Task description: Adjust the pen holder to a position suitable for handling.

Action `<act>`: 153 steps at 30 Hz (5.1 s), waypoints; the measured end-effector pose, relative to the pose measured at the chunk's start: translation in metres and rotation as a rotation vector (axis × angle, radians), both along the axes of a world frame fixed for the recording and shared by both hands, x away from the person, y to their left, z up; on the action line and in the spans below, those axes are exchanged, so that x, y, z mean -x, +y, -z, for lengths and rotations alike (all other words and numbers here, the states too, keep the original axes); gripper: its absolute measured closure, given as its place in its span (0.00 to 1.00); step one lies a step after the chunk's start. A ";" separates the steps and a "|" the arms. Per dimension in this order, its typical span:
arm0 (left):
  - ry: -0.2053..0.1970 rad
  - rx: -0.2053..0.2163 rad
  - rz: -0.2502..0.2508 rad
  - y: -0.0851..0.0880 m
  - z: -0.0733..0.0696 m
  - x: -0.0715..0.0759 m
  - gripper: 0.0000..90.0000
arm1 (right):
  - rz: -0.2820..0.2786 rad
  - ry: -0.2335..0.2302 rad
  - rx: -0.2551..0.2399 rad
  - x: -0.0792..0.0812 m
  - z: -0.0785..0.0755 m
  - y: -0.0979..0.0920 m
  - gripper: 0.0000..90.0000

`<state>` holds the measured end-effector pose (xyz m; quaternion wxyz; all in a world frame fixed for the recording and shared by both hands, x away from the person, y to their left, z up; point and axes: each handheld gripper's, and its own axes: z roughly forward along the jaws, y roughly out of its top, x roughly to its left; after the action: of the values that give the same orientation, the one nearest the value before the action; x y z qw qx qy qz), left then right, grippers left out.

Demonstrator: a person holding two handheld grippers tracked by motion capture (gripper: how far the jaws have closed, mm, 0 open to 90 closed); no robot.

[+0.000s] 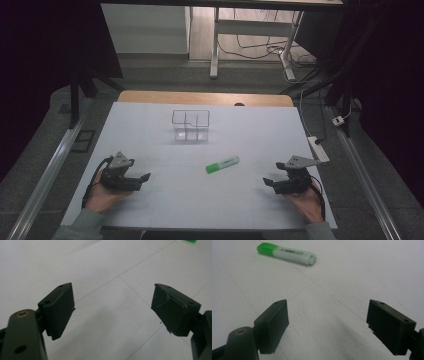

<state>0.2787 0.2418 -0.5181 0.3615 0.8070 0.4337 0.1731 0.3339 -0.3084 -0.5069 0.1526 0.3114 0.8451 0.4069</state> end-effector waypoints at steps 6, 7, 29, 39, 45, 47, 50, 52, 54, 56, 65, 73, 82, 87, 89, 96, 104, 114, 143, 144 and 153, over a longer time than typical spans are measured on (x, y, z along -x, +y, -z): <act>0.003 0.002 -0.003 0.001 0.001 -0.001 0.21 | -0.006 0.010 -0.011 0.000 0.000 0.000 0.19; 0.002 0.002 -0.002 0.000 0.001 -0.001 0.21 | -0.006 0.011 -0.010 0.000 0.000 0.000 0.19; -0.020 -0.041 -0.005 -0.006 -0.006 -0.011 0.16 | 0.002 0.024 -0.015 -0.001 0.001 -0.001 0.20; -0.017 -0.065 -0.016 -0.009 -0.017 -0.031 0.23 | 0.001 0.027 -0.020 -0.002 0.001 -0.001 0.20; -0.009 -0.071 -0.009 -0.011 -0.020 -0.048 0.23 | -0.001 0.030 -0.015 -0.002 0.001 -0.001 0.21; -0.009 -0.063 -0.013 -0.010 -0.021 -0.053 0.24 | 0.000 0.030 -0.014 -0.002 0.001 -0.001 0.21; -0.012 -0.047 -0.022 -0.007 -0.021 -0.058 0.26 | 0.001 0.029 -0.019 -0.002 0.001 -0.001 0.21; -0.006 -0.040 -0.021 -0.007 -0.021 -0.062 0.26 | 0.002 0.027 -0.021 -0.002 0.001 -0.001 0.21; -0.004 -0.034 -0.020 -0.007 -0.021 -0.066 0.27 | 0.005 0.029 -0.021 -0.002 0.001 -0.001 0.21; 0.003 -0.033 -0.018 -0.008 -0.020 -0.071 0.29 | 0.005 0.028 -0.018 -0.002 0.001 -0.001 0.21; 0.025 -0.033 -0.056 -0.015 -0.018 -0.098 0.34 | 0.004 0.028 -0.010 -0.003 0.002 0.000 0.21; 0.045 -0.022 -0.075 -0.019 -0.012 -0.124 0.46 | 0.006 0.028 -0.010 -0.002 0.001 0.000 0.21; 0.026 0.001 -0.051 -0.026 -0.008 -0.142 0.68 | 0.002 0.033 -0.013 -0.003 0.002 0.001 0.22; 0.025 -0.011 -0.037 -0.032 -0.005 -0.154 0.89 | -0.001 0.036 -0.010 -0.003 0.002 0.002 0.22; 0.023 -0.004 -0.033 -0.035 -0.004 -0.158 0.97 | -0.002 0.040 -0.012 -0.003 0.003 0.002 0.22; 0.028 -0.005 0.003 -0.049 -0.001 -0.169 0.99 | -0.001 0.039 -0.013 -0.003 0.002 0.002 0.22; 0.027 0.008 0.018 -0.057 0.001 -0.179 0.99 | 0.005 0.042 -0.009 0.000 0.002 0.000 0.22; 0.029 0.012 0.004 -0.062 0.005 -0.187 0.99 | 0.033 0.042 -0.010 0.008 0.002 -0.007 0.23; 0.016 -0.013 0.119 -0.116 0.007 -0.189 0.99 | 0.060 0.046 0.002 0.017 0.002 -0.013 0.22; 0.015 -0.013 0.121 -0.117 0.007 -0.189 0.99 | 0.061 0.045 -0.003 0.016 0.003 -0.013 0.22; 0.023 0.001 0.112 -0.110 0.000 -0.186 0.99 | 0.056 0.049 0.001 0.017 0.002 -0.014 0.22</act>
<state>0.4642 0.1318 -0.5185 0.3659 0.8318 0.3921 0.1431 0.3168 -0.3228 -0.5085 0.1435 0.3447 0.8397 0.3944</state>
